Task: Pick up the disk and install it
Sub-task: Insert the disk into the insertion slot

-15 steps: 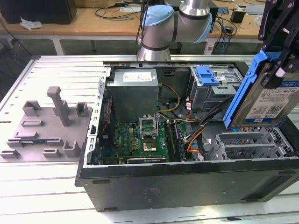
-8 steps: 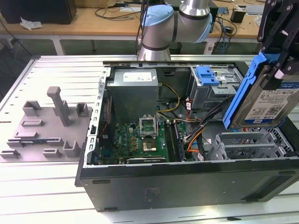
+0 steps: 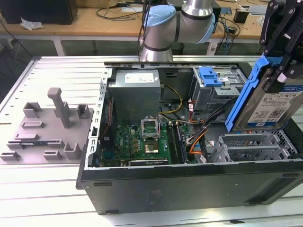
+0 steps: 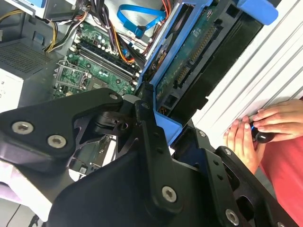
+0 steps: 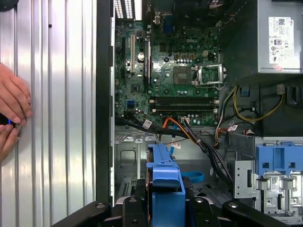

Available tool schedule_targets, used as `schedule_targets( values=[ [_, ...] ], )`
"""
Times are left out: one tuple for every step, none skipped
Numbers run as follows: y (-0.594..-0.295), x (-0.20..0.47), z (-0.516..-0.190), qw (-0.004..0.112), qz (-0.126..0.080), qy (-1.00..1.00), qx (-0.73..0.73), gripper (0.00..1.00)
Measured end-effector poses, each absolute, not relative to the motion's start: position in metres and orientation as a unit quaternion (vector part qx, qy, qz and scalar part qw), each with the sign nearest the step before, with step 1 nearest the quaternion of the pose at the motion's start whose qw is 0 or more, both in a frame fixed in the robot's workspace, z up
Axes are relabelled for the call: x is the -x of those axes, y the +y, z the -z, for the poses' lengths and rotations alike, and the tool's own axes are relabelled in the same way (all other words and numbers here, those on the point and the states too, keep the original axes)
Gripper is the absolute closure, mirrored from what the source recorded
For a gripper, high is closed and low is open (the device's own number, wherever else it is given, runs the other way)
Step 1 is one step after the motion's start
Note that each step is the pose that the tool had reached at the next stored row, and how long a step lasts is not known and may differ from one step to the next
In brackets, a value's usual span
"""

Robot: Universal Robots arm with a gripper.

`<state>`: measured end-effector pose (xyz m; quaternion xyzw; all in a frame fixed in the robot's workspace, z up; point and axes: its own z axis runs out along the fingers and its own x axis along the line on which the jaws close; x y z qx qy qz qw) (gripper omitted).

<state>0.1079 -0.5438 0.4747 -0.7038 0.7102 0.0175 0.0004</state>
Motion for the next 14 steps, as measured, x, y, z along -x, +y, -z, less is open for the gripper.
schedule_targets(
  values=[
    [-0.5439, -0.1079, -0.4741, 0.0, -0.017, 0.71, 0.704, 0.63],
    [-0.544, -0.1079, -0.4737, 0.0, -0.017, 0.709, 0.705, 0.63],
    [-0.5441, -0.1079, -0.4732, 0.0, -0.017, 0.709, 0.705, 0.63],
    [-0.5443, -0.1079, -0.4729, 0.0, -0.017, 0.709, 0.705, 0.63],
    [-0.5446, -0.1079, -0.4727, 0.0, -0.017, 0.709, 0.705, 0.63],
    [-0.5449, -0.1079, -0.4723, 0.0, -0.018, 0.709, 0.705, 0.63],
    [-0.5451, -0.1079, -0.472, 0.0, -0.018, 0.709, 0.705, 0.63],
    [-0.5454, -0.1079, -0.4717, 0.0, -0.018, 0.709, 0.705, 0.63],
    [-0.5459, -0.1079, -0.4713, 0.0, -0.018, 0.709, 0.705, 0.63],
    [-0.5463, -0.1078, -0.4709, 0.0, -0.018, 0.709, 0.705, 0.63],
    [-0.5466, -0.1078, -0.4707, 0.0, -0.018, 0.709, 0.705, 0.63],
    [-0.5469, -0.1079, -0.4703, 0.0, -0.017, 0.709, 0.705, 0.63],
    [-0.5471, -0.1079, -0.4702, 0.0, -0.017, 0.709, 0.705, 0.63],
    [-0.5471, -0.1079, -0.4698, 0.0, -0.017, 0.709, 0.705, 0.63]
  ],
)
